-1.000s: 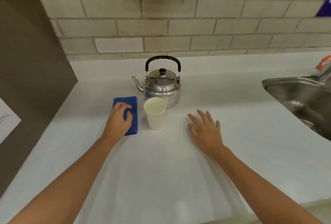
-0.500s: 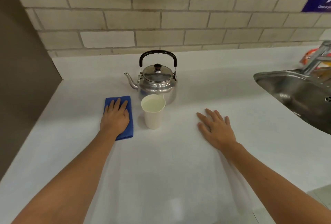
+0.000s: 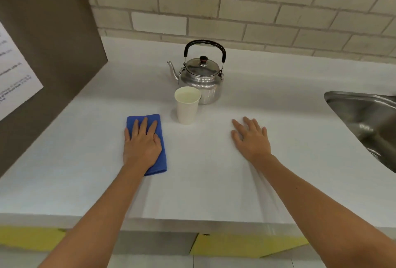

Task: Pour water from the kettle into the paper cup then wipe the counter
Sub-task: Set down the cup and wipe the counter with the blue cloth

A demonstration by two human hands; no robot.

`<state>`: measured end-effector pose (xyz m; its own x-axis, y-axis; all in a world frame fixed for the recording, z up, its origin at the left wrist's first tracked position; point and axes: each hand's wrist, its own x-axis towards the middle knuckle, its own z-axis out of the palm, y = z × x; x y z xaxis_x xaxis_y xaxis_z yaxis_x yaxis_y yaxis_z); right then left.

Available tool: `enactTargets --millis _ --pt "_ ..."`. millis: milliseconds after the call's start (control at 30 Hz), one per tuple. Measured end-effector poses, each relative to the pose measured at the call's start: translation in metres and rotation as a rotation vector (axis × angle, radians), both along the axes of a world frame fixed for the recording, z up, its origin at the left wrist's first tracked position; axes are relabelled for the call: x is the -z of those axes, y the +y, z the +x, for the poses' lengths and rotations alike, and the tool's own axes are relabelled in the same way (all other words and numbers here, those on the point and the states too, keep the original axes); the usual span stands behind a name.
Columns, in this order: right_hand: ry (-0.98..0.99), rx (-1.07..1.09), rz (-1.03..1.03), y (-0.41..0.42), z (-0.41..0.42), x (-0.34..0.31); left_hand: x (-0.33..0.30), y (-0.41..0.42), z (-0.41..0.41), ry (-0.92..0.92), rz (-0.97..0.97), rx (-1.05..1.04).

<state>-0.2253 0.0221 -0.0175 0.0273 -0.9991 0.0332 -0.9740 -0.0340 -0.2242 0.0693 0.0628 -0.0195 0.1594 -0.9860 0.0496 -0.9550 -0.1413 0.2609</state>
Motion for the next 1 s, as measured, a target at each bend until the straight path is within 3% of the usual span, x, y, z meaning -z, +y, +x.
enactTargets --millis 233,467,767,1000 --pt "0.041 -0.094 0.010 0.000 -0.009 -0.003 0.003 0.063 -0.115 -0.008 -0.029 -0.206" --pt "0.032 -0.195 0.039 -0.007 -0.045 -0.008 0.005 0.053 -0.209 0.006 -0.017 -0.122" --pt "-0.057 -0.229 0.014 -0.005 -0.072 0.002 -0.007 -0.059 -0.237 0.029 0.034 0.033" --pt "-0.071 -0.181 -0.006 -0.007 -0.068 0.000 0.001 -0.017 -0.224 0.046 -0.018 0.030"
